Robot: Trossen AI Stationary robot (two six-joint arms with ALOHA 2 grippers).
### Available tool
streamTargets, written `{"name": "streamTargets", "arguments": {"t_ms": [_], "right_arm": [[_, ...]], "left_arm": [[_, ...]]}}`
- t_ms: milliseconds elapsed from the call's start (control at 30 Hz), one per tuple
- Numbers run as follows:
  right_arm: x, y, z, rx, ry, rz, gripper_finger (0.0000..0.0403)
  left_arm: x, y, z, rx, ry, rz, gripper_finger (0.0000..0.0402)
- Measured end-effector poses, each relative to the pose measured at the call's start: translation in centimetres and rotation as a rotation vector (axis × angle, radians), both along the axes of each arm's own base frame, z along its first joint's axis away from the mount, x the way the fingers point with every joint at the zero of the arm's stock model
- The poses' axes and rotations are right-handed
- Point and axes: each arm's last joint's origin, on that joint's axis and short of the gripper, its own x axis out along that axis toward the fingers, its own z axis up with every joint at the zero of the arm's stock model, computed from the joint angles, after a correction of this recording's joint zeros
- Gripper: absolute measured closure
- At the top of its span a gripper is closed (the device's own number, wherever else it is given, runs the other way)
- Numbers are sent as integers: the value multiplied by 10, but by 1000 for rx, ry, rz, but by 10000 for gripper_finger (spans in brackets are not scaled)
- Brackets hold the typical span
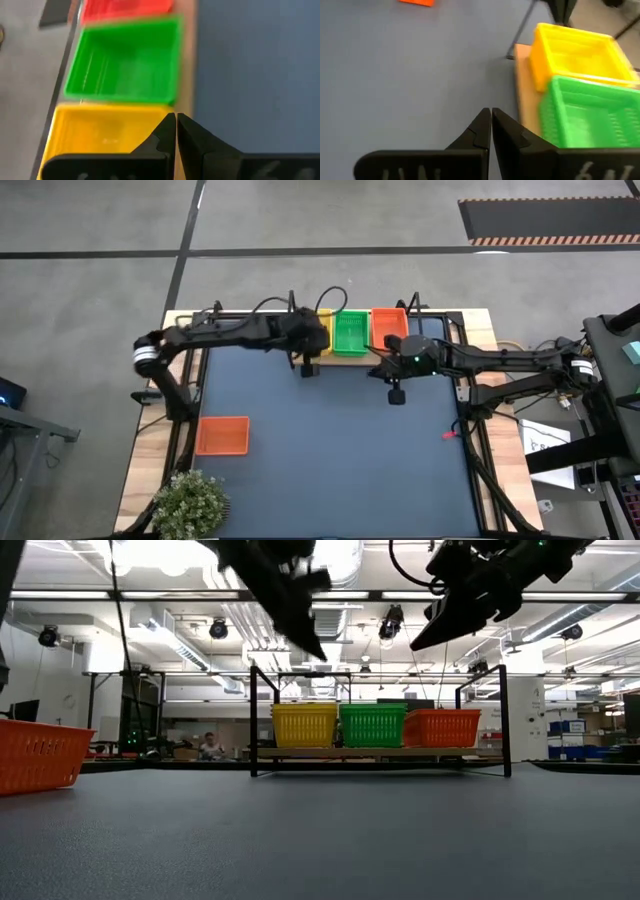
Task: Stack baskets on shelf by color
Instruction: Stack the orange bin on top of the orange bin on the shelf
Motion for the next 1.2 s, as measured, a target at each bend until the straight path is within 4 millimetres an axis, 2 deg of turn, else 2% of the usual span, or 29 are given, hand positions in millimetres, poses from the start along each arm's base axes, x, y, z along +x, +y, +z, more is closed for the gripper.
{"name": "streamTargets", "arguments": {"t_ms": [67,167,267,367,500,600,700,833,1000,1200], "right_arm": [[0,4,-5,33,-2,18,394],[0,12,-15,63,-16,32,394],[-1,19,-26,92,-15,44,394],[-2,26,-33,103,-17,60,394],[-2,28,-38,96,-30,71,394],[-4,30,-41,101,-19,72,394],[-3,30,-40,97,-30,75,394],[-2,30,-37,69,-67,93,394],[-2,30,-36,60,-71,107,394],[-2,30,-37,50,-69,113,394]], "left_arm": [[-4,-22,12,-11,-52,-31,402],[-11,-60,19,-56,-110,-84,402],[-17,-97,17,-136,-162,-118,402],[-26,-131,7,-251,-153,-113,402],[-38,-169,-7,-439,-83,9,402],[-52,-191,-12,-606,20,203,402],[-77,-203,-15,-718,223,511,402],[-109,-213,-25,-669,404,825,402],[-122,-218,-43,-656,454,961,402],[-127,-217,-60,-638,491,987,388]]}}
